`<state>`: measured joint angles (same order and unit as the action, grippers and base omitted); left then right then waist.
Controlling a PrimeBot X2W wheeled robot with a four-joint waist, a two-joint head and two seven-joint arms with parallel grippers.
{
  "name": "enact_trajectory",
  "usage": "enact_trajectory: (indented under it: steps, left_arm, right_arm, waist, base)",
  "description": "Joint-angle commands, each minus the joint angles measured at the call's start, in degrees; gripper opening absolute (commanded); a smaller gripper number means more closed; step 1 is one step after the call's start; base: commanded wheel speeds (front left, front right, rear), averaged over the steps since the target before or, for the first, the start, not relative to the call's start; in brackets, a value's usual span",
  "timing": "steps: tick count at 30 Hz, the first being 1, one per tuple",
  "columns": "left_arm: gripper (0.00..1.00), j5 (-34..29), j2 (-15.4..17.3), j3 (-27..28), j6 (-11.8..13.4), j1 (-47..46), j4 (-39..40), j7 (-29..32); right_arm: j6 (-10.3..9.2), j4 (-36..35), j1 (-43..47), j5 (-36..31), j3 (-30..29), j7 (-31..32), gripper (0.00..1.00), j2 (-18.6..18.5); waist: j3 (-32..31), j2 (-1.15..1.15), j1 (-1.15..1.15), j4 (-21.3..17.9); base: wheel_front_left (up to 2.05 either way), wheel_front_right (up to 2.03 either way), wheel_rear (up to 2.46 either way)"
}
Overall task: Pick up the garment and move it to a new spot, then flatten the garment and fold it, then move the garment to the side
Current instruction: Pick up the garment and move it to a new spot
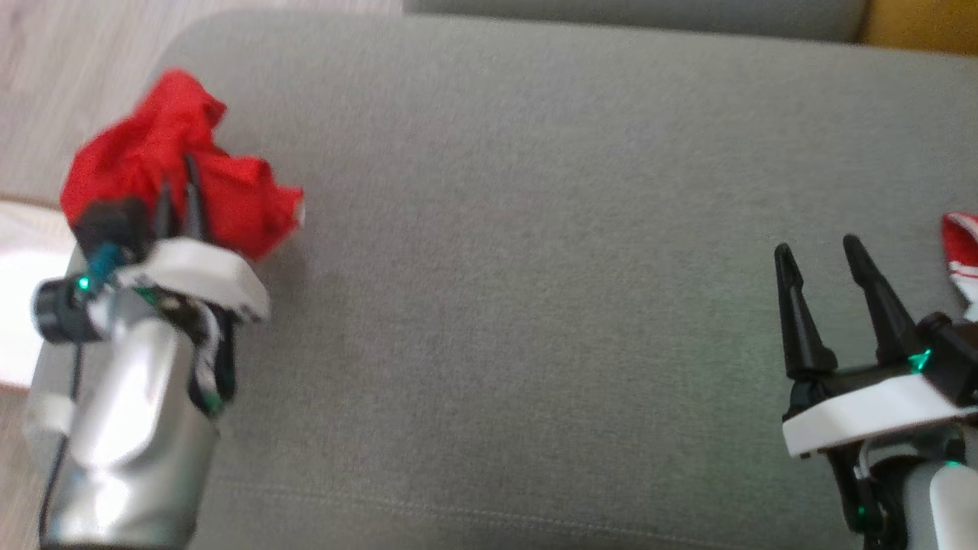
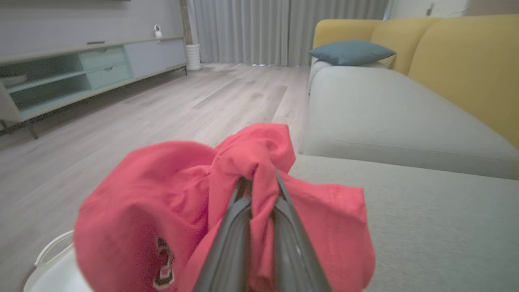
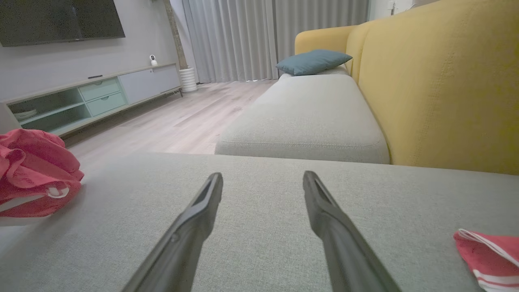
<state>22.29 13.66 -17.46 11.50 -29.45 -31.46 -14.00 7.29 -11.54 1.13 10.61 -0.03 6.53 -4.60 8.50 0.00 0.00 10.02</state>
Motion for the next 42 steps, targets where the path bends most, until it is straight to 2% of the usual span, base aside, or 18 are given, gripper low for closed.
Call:
enact_trajectory:
  steps: [1, 8, 13, 18, 22, 26, 30, 31, 32, 33, 37, 42]
  left_arm:
    - [0.0, -0.6, 2.3, 1.5, 0.4, -1.3, 3.0, 0.1]
    - [0.0, -3.5, 3.1, -3.1, 4.2, 9.2, 26.7, 7.3]
    - [0.0, -3.2, 0.7, -8.3, 3.1, 12.6, 33.6, 10.3]
    - [0.0, -2.9, -3.6, -13.0, 1.5, 11.2, 32.0, 10.9]
    - [0.0, -1.8, -7.3, -14.0, 1.1, 8.3, 28.1, 9.3]
    - [0.0, -1.0, -9.0, -14.7, 0.6, 5.0, 22.9, 7.4]
    - [0.0, -0.7, -9.7, -15.9, -0.2, 2.5, 16.7, 6.7]
    - [0.3, -0.5, -9.8, -16.1, -0.3, 2.1, 15.3, 6.6]
    - [0.75, -0.3, -9.9, -16.4, -0.5, 1.7, 14.1, 6.4]
    - [1.0, -0.2, -10.0, -16.7, -0.7, 1.4, 13.0, 6.0]
    - [1.0, -0.8, -10.3, -18.3, -1.4, 0.5, 10.7, 3.6]
    - [1.0, -2.9, -9.7, -19.7, -1.9, 0.3, 12.6, 1.1]
  right_arm:
    - [0.2, -1.9, -0.5, 0.4, 1.4, -0.5, 1.0, -0.1]
    - [0.2, -1.9, 0.6, 0.5, 1.7, -0.8, 1.0, 0.9]
    - [0.2, -1.9, -0.2, 0.7, 2.3, -1.1, 1.0, 1.2]
    - [0.2, -1.8, -1.7, 1.5, 3.7, -1.4, 1.0, 1.3]
    - [0.2, -1.3, -3.2, 2.1, 4.7, -2.2, 1.0, 1.4]
    - [0.2, -0.2, -4.1, 2.9, 5.0, -3.4, 1.0, 1.5]
    - [0.2, 0.9, -4.6, 3.6, 4.9, -4.6, 1.0, 1.6]
    - [0.2, 1.1, -4.7, 3.7, 4.9, -4.8, 1.0, 1.6]
    - [0.2, 1.4, -4.8, 3.8, 4.9, -5.1, 1.0, 1.7]
    - [0.2, 1.7, -4.8, 3.9, 4.8, -5.3, 1.0, 1.7]
    - [0.2, 2.4, -5.0, 4.0, 4.6, -5.8, 1.0, 1.7]
    - [0.2, 2.9, -5.1, 3.9, 4.2, -6.0, 1.0, 1.7]
  waist:
    - [-2.0, 0.0, 0.0, -1.4]
    - [-3.7, 0.0, 0.0, -5.5]
    - [-3.1, 0.0, 0.0, -10.3]
    - [-0.4, 0.0, 0.0, -16.6]
    - [2.4, 0.0, 0.0, -22.3]
    - [4.9, 0.0, 0.0, -27.0]
    - [6.9, 0.0, 0.0, -29.8]
    - [7.2, 0.0, 0.0, -30.2]
    - [7.4, 0.0, 0.0, -30.4]
    - [7.5, 0.0, 0.0, -30.5]
    - [7.5, 0.0, 0.0, -29.7]
    - [6.5, 0.0, 0.0, -27.4]
  base:
    - [0.0, 0.0, 0.0]
    - [0.0, 0.0, 0.0]
    - [0.0, 0.0, 0.0]
    - [0.0, 0.0, 0.0]
    - [0.0, 0.0, 0.0]
    - [0.0, 0.0, 0.0]
    - [0.0, 0.0, 0.0]
    - [0.0, 0.0, 0.0]
    - [0.0, 0.0, 0.0]
    - [0.0, 0.0, 0.0]
    - [0.0, 0.0, 0.0]
    - [0.0, 0.0, 0.0]
